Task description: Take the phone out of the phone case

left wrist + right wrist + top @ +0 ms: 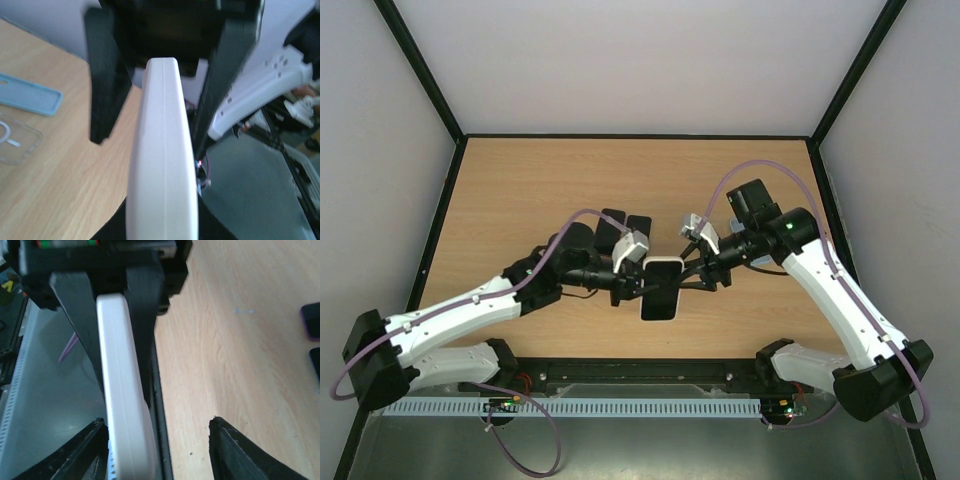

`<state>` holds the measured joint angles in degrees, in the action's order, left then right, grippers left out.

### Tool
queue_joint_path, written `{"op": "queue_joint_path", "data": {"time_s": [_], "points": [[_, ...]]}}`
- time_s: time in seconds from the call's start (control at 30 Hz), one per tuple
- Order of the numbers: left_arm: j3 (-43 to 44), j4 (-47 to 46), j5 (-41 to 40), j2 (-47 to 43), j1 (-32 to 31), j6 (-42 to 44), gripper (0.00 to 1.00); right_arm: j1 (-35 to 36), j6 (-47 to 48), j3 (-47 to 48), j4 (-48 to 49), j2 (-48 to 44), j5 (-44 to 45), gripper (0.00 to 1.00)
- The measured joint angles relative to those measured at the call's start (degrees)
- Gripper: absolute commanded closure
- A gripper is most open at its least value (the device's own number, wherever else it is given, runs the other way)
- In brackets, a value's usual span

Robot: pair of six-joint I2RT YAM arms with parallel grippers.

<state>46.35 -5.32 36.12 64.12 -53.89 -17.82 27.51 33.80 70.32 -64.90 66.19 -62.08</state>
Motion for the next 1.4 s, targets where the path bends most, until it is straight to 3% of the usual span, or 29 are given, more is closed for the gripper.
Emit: {"op": "queue_joint_path", "data": {"time_s": [0.17, 0.3, 0.53, 0.73, 0.93, 1.2, 1.4], "points": [[-1.6, -5.1, -2.8, -4.8, 1.8, -3.7, 0.96, 0.0, -1.1, -3.5, 3.8, -4.3, -0.2, 0.34], [-5.7, -10.7, -3.1, -8.6, 2.1, -5.7, 0.98, 0.0, -0.6, -6.4, 6.6, -8.6, 0.0, 0.34], [-6.2, -14.6, -2.0, -8.3, 2.2, -6.7, 0.87, 0.0, 2.8, -11.9, 7.1, -11.7, 0.0, 0.47], [0.1, -10.5, 2.6, -0.8, 2.5, -4.0, 0.95, 0.0, 12.0, -11.3, 0.0, -7.1, -0.9, 0.55], [6.5, -5.1, 10.1, 3.6, 3.8, -2.1, 0.98, -1.3, 17.3, -10.4, -4.4, -9.3, -1.0, 0.58], [7.5, -7.7, 12.7, 4.8, 3.7, -3.5, 0.98, -1.0, 18.0, -10.5, -4.3, -12.4, -2.1, 0.55], [5.3, -14.2, 12.3, 4.2, 3.7, -6.3, 0.98, -0.3, 14.2, -13.6, 1.2, -14.8, -7.5, 0.65]]}}
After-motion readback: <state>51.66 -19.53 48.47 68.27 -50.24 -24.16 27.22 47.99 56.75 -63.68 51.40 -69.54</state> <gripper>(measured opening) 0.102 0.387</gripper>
